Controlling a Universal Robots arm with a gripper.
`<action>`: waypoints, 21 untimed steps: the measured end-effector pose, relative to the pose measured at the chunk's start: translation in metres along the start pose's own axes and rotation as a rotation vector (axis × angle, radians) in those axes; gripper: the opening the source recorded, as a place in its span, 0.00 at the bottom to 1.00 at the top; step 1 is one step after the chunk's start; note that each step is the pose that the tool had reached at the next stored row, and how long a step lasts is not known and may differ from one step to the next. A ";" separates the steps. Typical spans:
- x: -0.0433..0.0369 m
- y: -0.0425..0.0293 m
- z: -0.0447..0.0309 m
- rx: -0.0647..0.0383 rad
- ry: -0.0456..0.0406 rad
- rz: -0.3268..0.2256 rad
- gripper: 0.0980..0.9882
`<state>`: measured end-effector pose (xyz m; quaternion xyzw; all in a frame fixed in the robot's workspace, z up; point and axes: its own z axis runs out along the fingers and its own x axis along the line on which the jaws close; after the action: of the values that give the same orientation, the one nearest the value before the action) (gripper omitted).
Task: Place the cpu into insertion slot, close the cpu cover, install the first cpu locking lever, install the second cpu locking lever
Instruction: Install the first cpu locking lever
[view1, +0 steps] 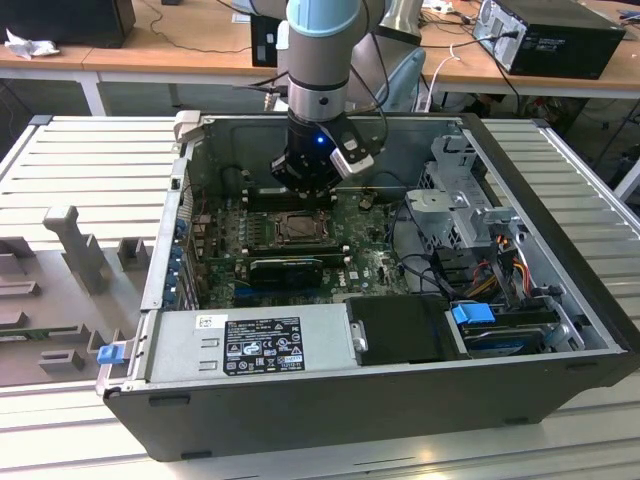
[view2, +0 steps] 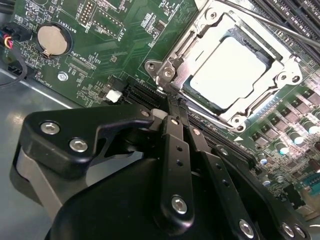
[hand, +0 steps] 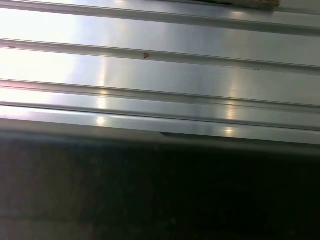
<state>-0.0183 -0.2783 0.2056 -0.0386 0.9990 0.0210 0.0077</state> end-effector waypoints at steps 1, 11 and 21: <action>0.0000 0.0000 0.0001 0.002 0.0002 0.000 0.01; -0.0003 0.0000 0.0038 -0.002 -0.0008 0.000 0.01; 0.0000 -0.0059 -0.0133 -0.003 -0.0002 0.000 0.01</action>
<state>-0.0179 -0.2847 0.2186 -0.0386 0.9990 0.0224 0.0078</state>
